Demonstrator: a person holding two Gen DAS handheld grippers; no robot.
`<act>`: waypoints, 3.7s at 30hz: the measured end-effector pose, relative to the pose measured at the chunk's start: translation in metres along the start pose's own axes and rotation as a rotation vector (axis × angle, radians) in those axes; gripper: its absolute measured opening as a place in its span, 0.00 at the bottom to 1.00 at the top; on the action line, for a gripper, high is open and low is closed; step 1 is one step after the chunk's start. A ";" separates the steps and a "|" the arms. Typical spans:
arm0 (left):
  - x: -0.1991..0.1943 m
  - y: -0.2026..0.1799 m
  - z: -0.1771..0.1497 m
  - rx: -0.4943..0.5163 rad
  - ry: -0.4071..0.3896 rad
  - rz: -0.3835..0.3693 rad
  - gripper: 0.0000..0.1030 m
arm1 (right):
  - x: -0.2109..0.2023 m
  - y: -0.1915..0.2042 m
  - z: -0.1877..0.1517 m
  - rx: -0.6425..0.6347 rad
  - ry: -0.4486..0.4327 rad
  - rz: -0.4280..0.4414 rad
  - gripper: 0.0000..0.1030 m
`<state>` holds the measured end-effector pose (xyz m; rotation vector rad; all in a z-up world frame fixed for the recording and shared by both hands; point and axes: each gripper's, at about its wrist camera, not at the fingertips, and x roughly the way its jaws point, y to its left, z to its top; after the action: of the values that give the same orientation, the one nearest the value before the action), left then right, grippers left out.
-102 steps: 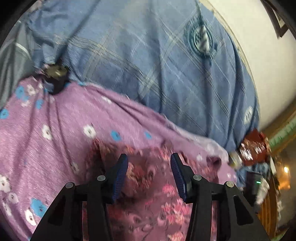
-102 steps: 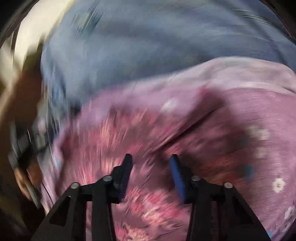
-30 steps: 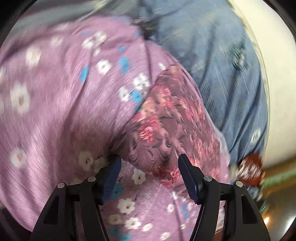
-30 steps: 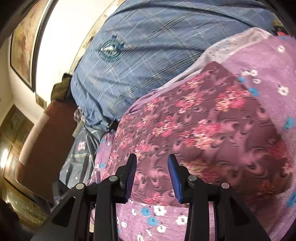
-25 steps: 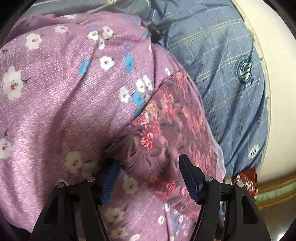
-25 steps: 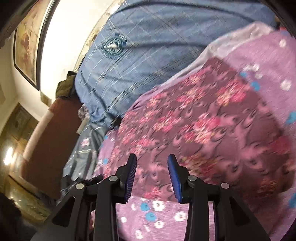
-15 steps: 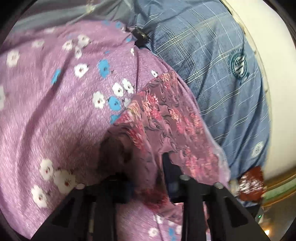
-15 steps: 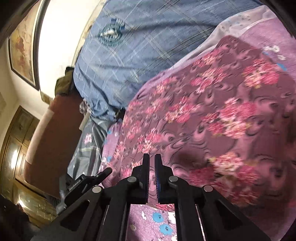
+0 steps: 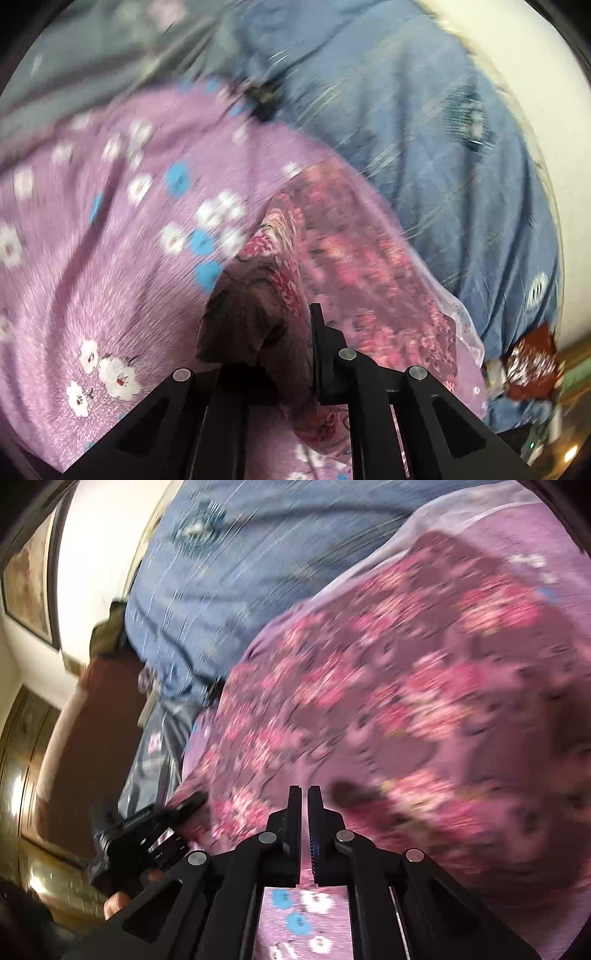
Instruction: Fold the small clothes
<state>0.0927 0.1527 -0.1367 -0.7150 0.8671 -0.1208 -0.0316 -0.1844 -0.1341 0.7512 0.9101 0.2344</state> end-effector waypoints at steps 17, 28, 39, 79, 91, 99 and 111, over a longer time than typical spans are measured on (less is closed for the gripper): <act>-0.017 -0.245 -0.161 0.723 0.091 -0.083 0.06 | -0.115 -0.110 0.032 0.234 -0.255 0.002 0.07; -0.022 -0.233 -0.175 0.722 0.283 -0.241 0.60 | -0.123 -0.145 0.040 0.382 -0.254 0.042 0.42; -0.036 -0.154 -0.130 0.655 0.183 0.005 0.68 | -0.113 -0.076 0.038 0.093 -0.301 -0.081 0.39; 0.083 -0.188 -0.088 0.824 0.203 0.146 0.71 | 0.004 -0.063 0.124 0.028 -0.164 -0.312 0.21; 0.042 -0.174 -0.081 0.726 0.122 0.042 0.81 | -0.006 -0.039 0.118 -0.085 -0.233 -0.361 0.24; -0.001 -0.127 -0.139 0.798 0.169 0.177 0.81 | -0.025 -0.007 0.075 -0.128 -0.219 -0.392 0.27; -0.152 -0.104 -0.120 0.782 0.040 0.154 0.80 | -0.043 -0.015 0.030 -0.099 -0.274 -0.474 0.34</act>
<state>-0.0763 0.0670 -0.0250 0.0855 0.8243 -0.3149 -0.0360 -0.2304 -0.1056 0.4438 0.7825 -0.2363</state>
